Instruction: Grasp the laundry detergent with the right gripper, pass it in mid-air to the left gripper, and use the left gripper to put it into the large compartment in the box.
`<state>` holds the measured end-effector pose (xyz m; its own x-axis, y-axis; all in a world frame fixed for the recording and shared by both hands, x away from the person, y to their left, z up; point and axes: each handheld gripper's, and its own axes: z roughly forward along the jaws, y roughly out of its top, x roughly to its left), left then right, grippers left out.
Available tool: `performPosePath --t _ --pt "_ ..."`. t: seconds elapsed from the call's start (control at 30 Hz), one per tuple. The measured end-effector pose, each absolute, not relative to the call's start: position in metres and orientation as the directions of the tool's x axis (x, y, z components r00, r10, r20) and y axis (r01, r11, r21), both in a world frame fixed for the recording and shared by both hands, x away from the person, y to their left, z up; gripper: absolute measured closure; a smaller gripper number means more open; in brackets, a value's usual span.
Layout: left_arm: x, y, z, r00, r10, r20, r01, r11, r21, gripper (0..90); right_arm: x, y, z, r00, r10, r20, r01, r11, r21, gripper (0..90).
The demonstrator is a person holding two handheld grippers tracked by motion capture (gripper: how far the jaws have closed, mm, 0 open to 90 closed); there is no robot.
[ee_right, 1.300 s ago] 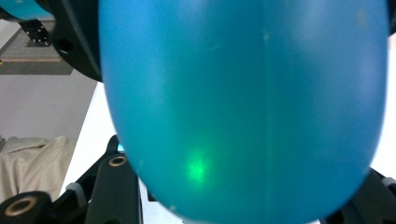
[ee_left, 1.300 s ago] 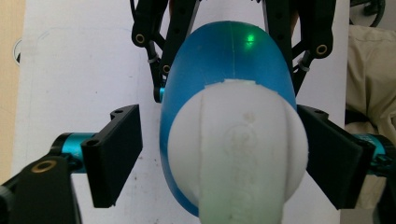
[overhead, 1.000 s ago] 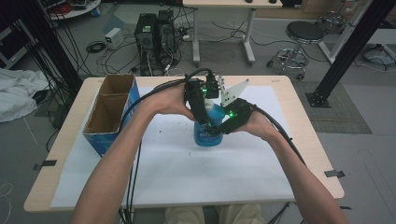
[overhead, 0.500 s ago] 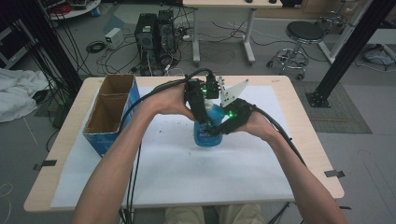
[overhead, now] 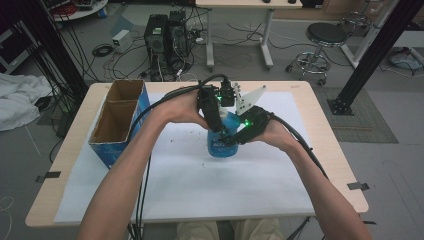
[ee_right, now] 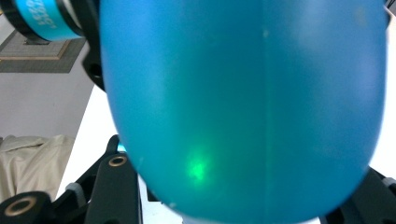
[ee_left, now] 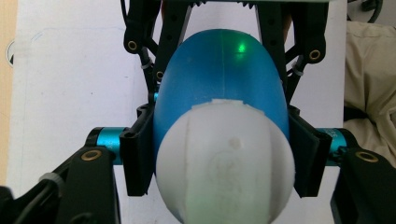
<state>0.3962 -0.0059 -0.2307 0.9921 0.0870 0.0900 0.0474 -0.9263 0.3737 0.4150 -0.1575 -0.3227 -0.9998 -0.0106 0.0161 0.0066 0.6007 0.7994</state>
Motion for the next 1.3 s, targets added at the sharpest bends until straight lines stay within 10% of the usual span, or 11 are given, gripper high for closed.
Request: performPosePath --t 1.3 --pt "0.3956 0.0002 -0.2316 0.993 0.092 0.08 0.057 -0.93 0.363 38.3 0.4153 -0.1566 -0.323 -0.999 -0.009 0.031 0.02 0.563 0.826 31.6"
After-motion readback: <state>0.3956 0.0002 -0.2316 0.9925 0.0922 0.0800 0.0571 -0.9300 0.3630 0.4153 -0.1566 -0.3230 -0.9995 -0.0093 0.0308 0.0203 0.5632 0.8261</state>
